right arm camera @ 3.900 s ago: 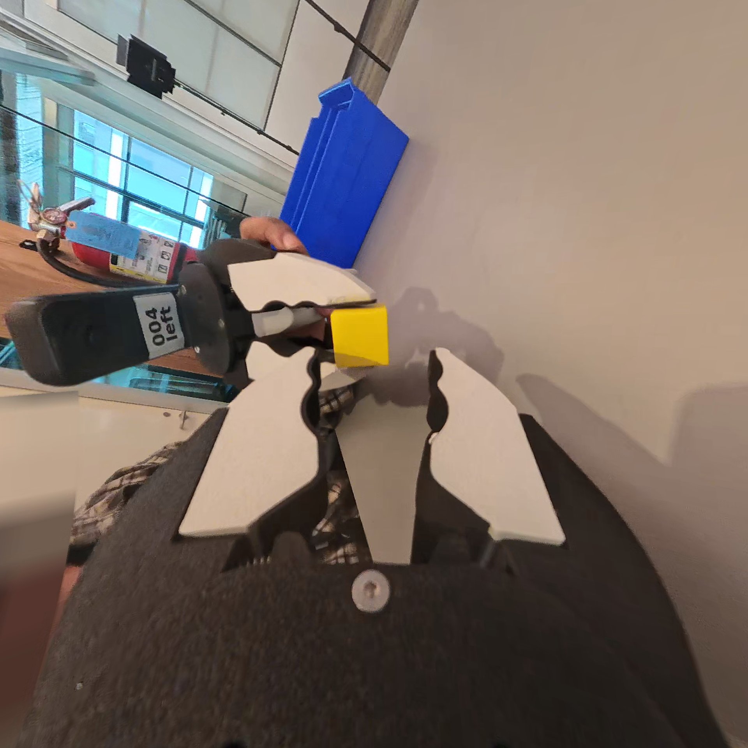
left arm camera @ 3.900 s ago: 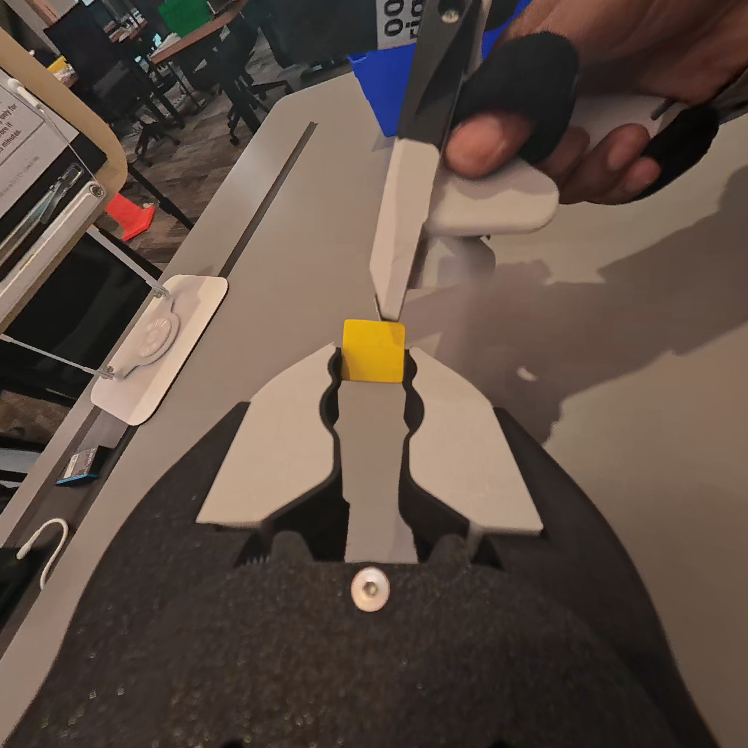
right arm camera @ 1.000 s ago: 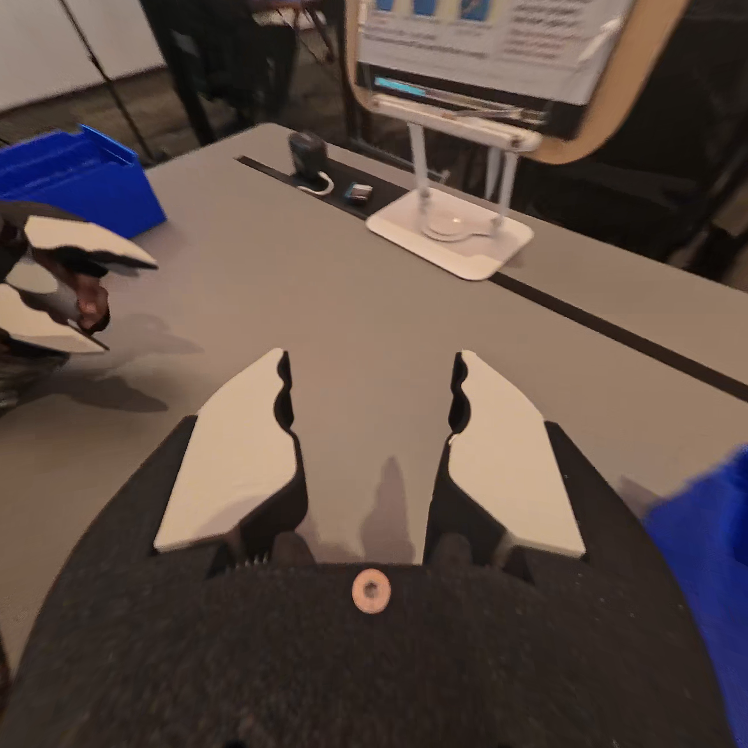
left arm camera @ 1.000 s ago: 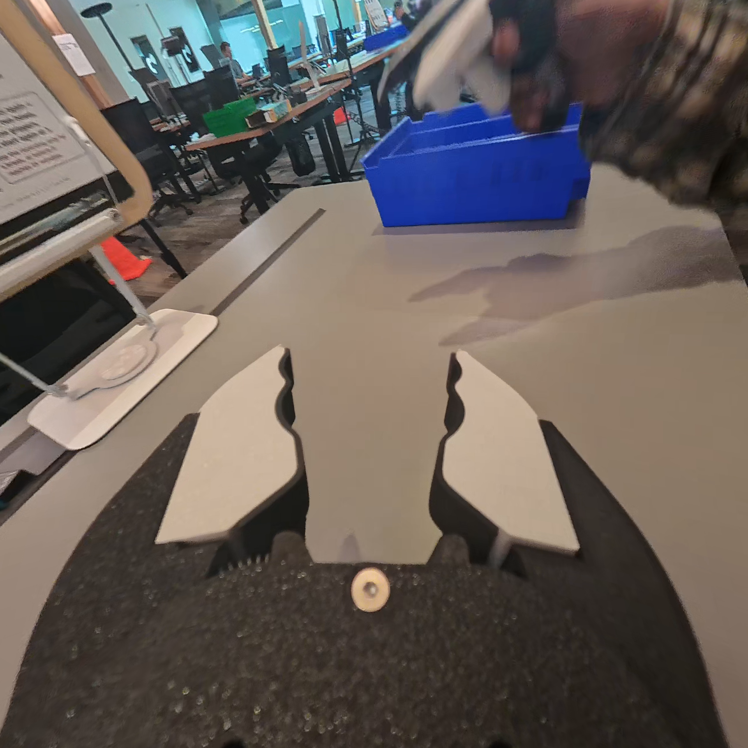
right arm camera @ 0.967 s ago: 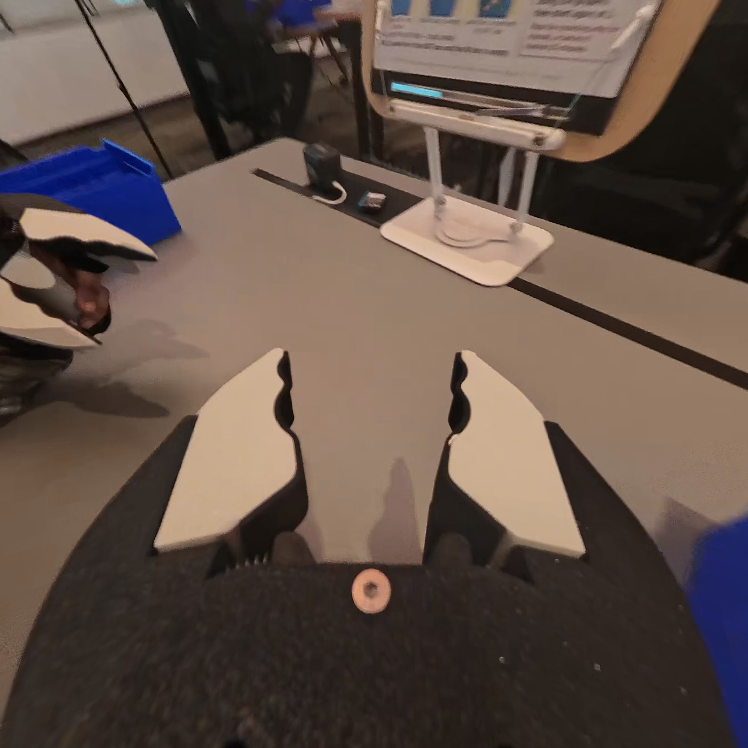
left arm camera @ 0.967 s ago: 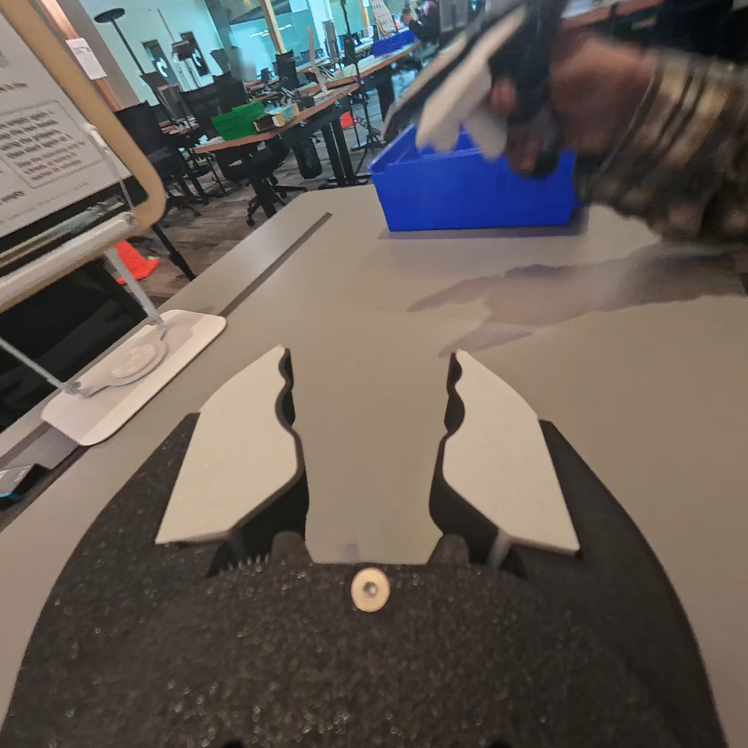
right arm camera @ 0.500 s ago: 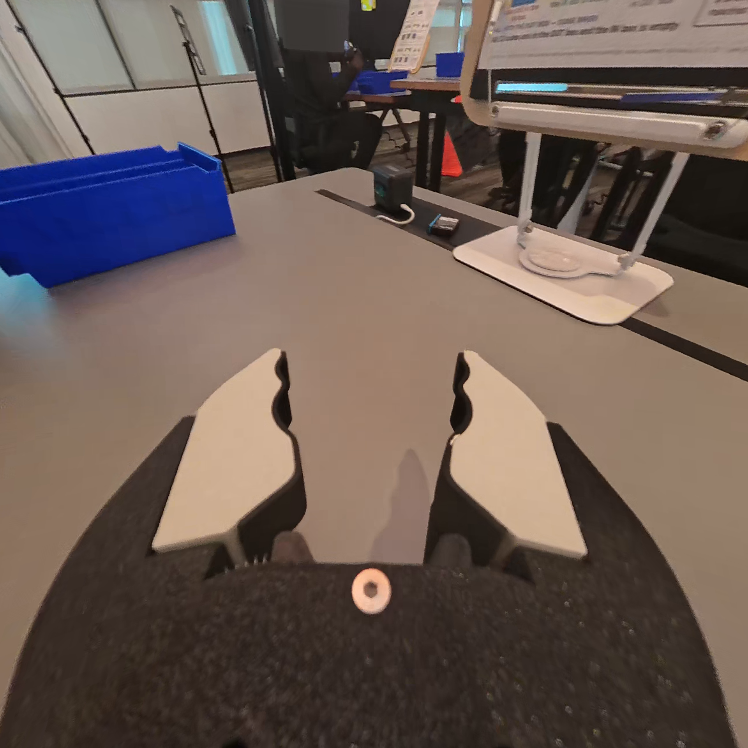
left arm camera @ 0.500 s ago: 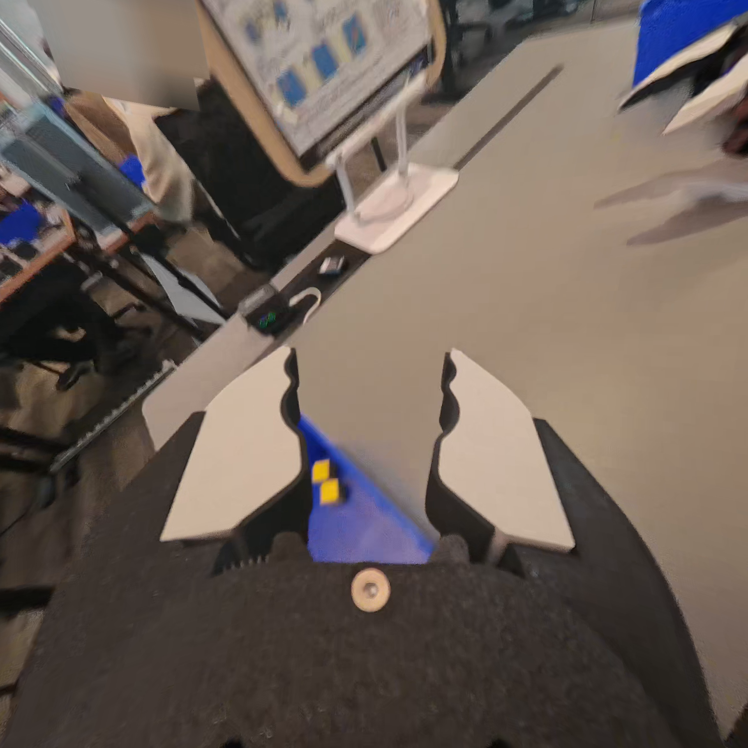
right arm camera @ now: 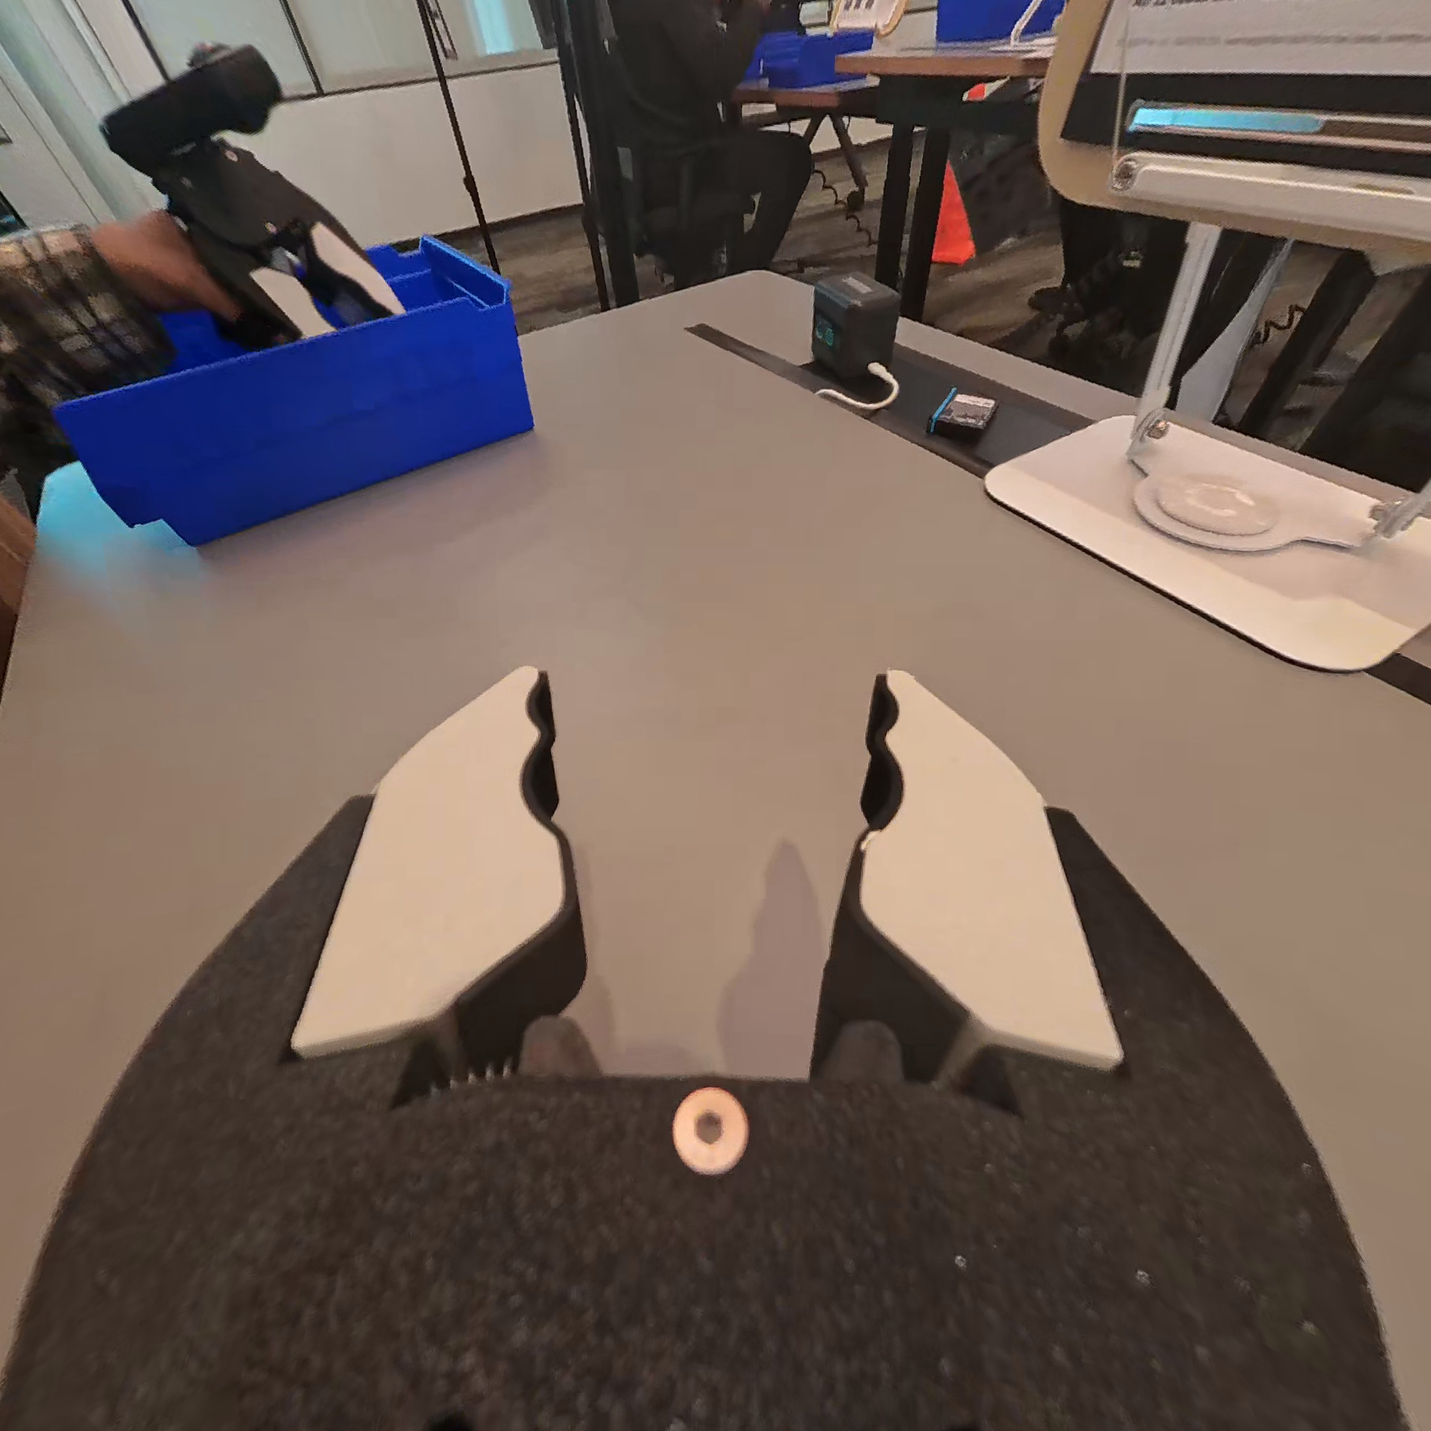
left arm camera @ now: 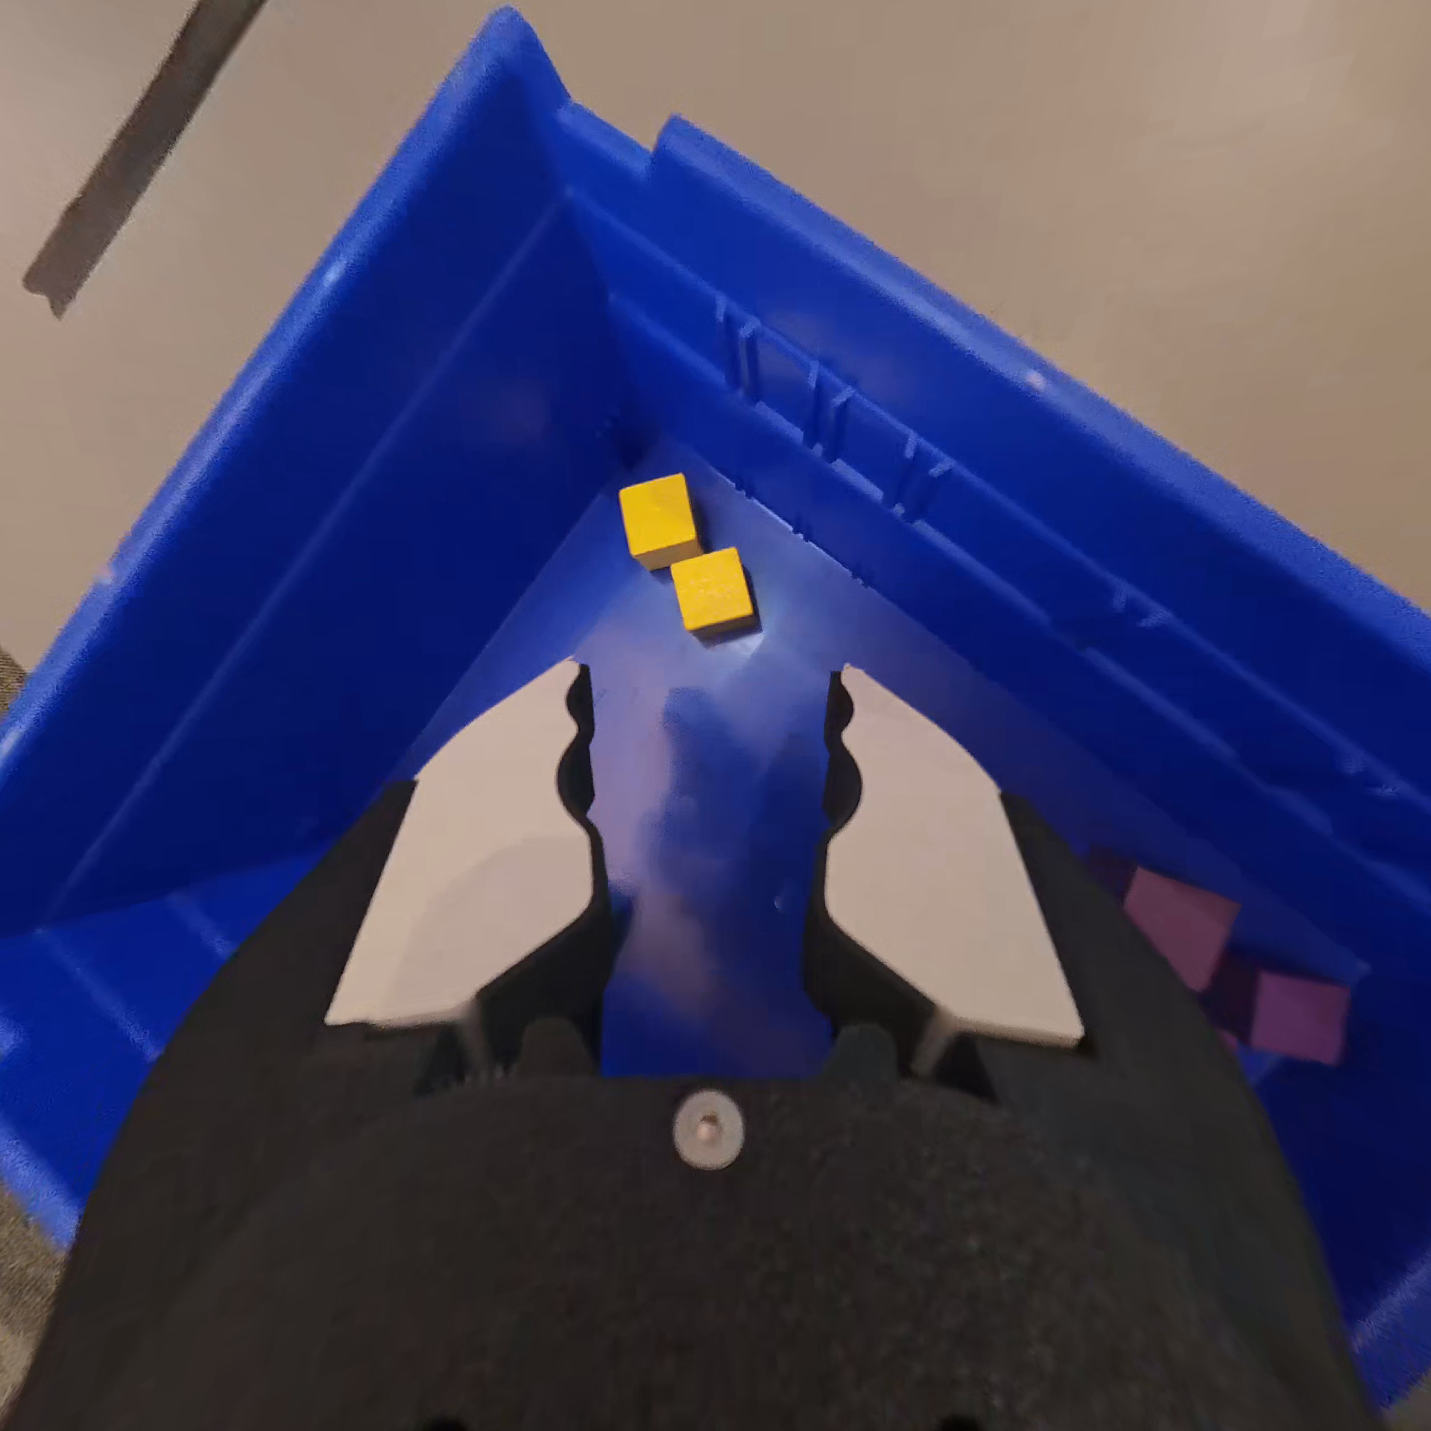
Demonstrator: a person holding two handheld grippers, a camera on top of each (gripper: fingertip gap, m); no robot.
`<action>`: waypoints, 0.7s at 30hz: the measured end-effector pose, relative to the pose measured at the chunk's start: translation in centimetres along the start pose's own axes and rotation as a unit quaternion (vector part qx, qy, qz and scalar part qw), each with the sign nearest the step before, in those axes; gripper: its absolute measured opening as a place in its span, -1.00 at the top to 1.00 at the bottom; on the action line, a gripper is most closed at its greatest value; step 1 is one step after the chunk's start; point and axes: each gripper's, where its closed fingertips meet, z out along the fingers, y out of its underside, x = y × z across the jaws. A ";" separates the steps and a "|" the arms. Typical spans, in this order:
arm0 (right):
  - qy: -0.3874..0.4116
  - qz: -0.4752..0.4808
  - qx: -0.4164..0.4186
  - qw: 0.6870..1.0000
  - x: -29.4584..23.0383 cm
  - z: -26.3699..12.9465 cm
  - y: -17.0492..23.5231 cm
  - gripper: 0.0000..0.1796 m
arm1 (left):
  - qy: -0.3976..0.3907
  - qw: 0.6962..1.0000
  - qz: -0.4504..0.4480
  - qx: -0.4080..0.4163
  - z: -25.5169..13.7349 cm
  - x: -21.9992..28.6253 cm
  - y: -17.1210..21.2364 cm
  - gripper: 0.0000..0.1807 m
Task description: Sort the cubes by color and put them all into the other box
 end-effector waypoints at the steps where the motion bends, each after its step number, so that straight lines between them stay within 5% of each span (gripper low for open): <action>1: -0.002 0.000 -0.004 1.000 -0.1 0.2 0.0 0.14 | 0.000 1.000 -0.005 0.000 0.5 0.0 0.1 0.37; 12: -0.014 0.015 -0.011 1.000 -0.9 1.4 0.8 0.15 | -0.007 0.997 -0.077 -0.016 4.5 -0.2 0.6 0.47; 17: -0.019 0.024 -0.003 1.000 -1.1 1.2 0.9 0.16 | 0.002 0.995 -0.100 -0.007 5.1 -0.2 0.1 0.75; 21: -0.024 0.031 0.004 0.999 -1.3 0.6 0.8 0.18 | -0.021 0.994 -0.104 -0.010 4.4 -1.1 0.5 0.75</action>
